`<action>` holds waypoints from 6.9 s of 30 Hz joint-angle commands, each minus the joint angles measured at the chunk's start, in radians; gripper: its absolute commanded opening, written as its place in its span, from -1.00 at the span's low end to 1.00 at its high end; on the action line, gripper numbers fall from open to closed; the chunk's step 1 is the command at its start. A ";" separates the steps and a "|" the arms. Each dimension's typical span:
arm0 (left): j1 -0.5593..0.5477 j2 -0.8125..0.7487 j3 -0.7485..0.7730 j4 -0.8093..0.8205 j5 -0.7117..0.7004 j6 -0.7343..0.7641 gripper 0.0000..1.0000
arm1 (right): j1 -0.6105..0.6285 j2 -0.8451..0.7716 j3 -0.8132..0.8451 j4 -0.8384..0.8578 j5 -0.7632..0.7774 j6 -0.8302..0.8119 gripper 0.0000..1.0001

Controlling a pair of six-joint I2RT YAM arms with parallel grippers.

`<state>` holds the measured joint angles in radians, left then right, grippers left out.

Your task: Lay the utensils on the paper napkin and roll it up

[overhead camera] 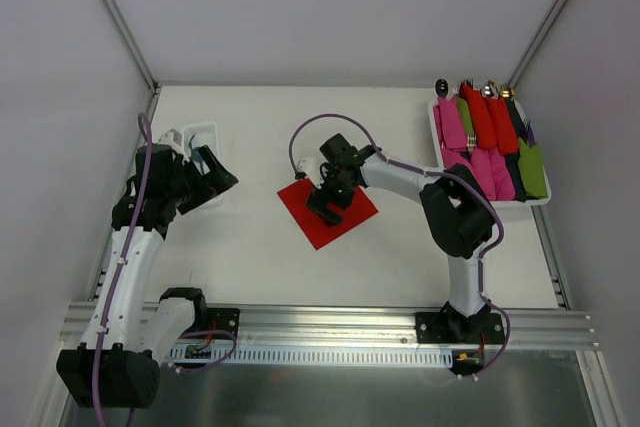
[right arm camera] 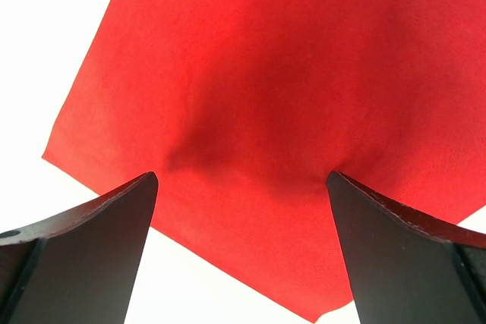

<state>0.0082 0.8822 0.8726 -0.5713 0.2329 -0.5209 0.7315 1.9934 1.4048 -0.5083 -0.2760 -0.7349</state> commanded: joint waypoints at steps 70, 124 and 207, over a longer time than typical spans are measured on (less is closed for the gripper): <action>0.147 1.124 0.683 -0.114 -0.268 0.182 -0.37 | -0.583 -0.578 -0.228 -0.265 -0.356 0.269 0.98; -0.764 1.113 0.736 -0.058 -0.218 -0.171 -1.00 | -0.787 -0.685 -0.168 -0.441 -0.474 0.246 0.98; 0.125 1.265 1.043 -0.210 -0.449 0.297 -0.66 | -0.793 -0.619 -0.182 -0.443 -0.505 0.215 0.98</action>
<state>0.1432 2.1155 1.8492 -0.7685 -0.1333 -0.2379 -0.0547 1.3682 1.2079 -0.9325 -0.7712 -0.5060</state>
